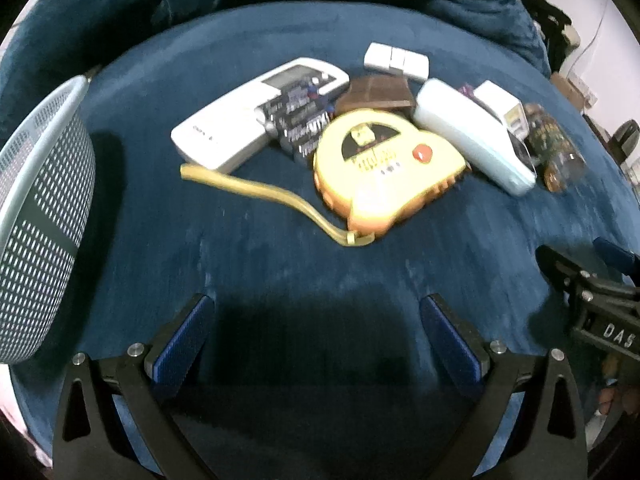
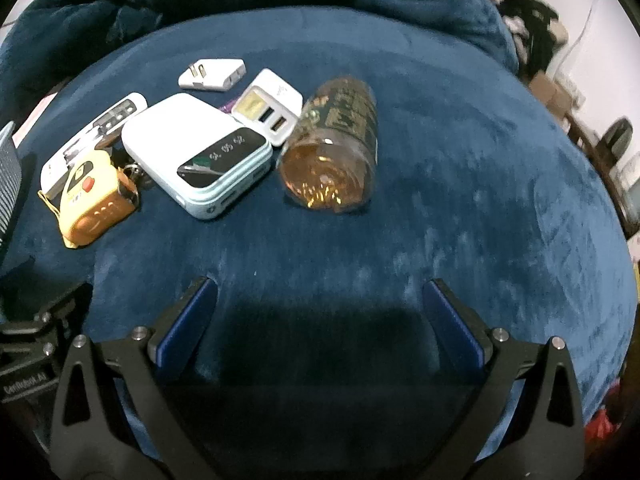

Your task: Organize rigid objects

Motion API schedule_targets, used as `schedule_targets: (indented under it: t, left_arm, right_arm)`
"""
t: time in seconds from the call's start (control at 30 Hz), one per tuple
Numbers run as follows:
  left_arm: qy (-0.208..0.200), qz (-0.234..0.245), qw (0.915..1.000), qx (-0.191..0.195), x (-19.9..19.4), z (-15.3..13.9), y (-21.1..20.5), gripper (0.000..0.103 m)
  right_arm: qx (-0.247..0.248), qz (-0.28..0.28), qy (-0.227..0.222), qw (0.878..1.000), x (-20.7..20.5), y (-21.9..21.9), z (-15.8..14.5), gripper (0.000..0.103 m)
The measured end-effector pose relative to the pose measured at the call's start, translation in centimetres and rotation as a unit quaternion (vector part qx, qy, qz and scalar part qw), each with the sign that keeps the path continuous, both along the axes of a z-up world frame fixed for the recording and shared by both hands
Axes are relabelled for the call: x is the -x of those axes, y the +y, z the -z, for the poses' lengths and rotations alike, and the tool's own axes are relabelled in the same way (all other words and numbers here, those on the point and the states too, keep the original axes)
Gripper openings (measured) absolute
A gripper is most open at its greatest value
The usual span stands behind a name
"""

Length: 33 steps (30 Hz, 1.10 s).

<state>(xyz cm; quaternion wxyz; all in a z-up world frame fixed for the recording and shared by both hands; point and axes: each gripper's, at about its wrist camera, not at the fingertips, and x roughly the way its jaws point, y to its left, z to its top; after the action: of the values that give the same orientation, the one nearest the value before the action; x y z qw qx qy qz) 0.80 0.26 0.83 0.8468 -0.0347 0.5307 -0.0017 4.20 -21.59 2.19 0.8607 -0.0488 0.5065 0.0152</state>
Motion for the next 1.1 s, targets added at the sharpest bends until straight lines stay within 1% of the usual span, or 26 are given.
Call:
schedule_targets:
  t: [0.1, 0.17, 0.23, 0.33, 0.43, 0.53, 0.63, 0.67, 0.7, 0.77, 0.93, 0.97, 1.1]
  left_arm:
    - [0.036, 0.004, 0.9993, 0.007, 1.3, -0.4, 0.4, 0.103]
    - [0.062, 0.003, 0.998, 0.013, 2.2, -0.7, 0.7, 0.103]
    - [0.079, 0.014, 0.9968, 0.007, 2.8, -0.7, 0.7, 0.103]
    - [0.08, 0.019, 0.9966, -0.006, 3.7, 0.0, 0.3, 0.103]
    - [0.081, 0.014, 0.9966, -0.009, 4.6, 0.1, 0.2, 0.103]
    - [0.078, 0.012, 0.9969, -0.004, 5.4, 0.2, 0.4, 0.103]
    - [0.076, 0.008, 0.9971, -0.004, 6.2, 0.1, 0.7, 0.103]
    - [0.077, 0.008, 0.997, -0.004, 5.7, 0.1, 0.7, 0.103]
    - [0.076, 0.008, 0.9971, -0.004, 5.5, 0.4, 0.5, 0.103]
    - [0.074, 0.009, 0.9972, -0.003, 5.3, 0.7, 0.5, 0.103]
    - [0.074, 0.009, 0.9972, -0.003, 5.1, 1.1, 0.6, 0.103]
    - [0.077, 0.009, 0.997, -0.003, 4.9, 0.7, 0.9, 0.103]
    - [0.081, 0.008, 0.9967, -0.003, 4.4, 0.5, 1.0, 0.103]
  right_arm:
    - [-0.015, -0.003, 0.047, 0.999, 0.5, -0.1, -0.7, 0.103]
    - [-0.029, -0.008, 0.087, 0.996, 1.4, -0.3, -1.0, 0.103]
    - [-0.033, -0.015, 0.107, 0.994, 2.3, -0.3, -1.2, 0.103]
    - [-0.025, -0.03, 0.113, 0.993, 2.9, -0.5, -0.9, 0.103]
    - [-0.022, -0.021, 0.13, 0.991, 2.7, -0.4, 0.1, 0.103]
    - [-0.013, -0.016, 0.136, 0.99, 2.4, -0.5, 0.3, 0.103]
    - [-0.007, -0.005, 0.124, 0.992, 2.8, -0.5, 0.4, 0.103]
    - [-0.008, -0.001, 0.118, 0.993, 2.9, -0.4, 0.5, 0.103]
    - [-0.006, 0.004, 0.114, 0.993, 2.5, 0.8, 0.6, 0.103]
    - [-0.002, 0.011, 0.108, 0.994, 2.6, 1.1, 0.6, 0.103]
    - [0.008, 0.017, 0.108, 0.994, 2.4, 3.2, 0.8, 0.103]
    - [0.008, 0.017, 0.11, 0.994, 2.1, 3.5, 1.0, 0.103]
    - [0.008, 0.015, 0.108, 0.994, 2.2, 3.1, 1.1, 0.103]
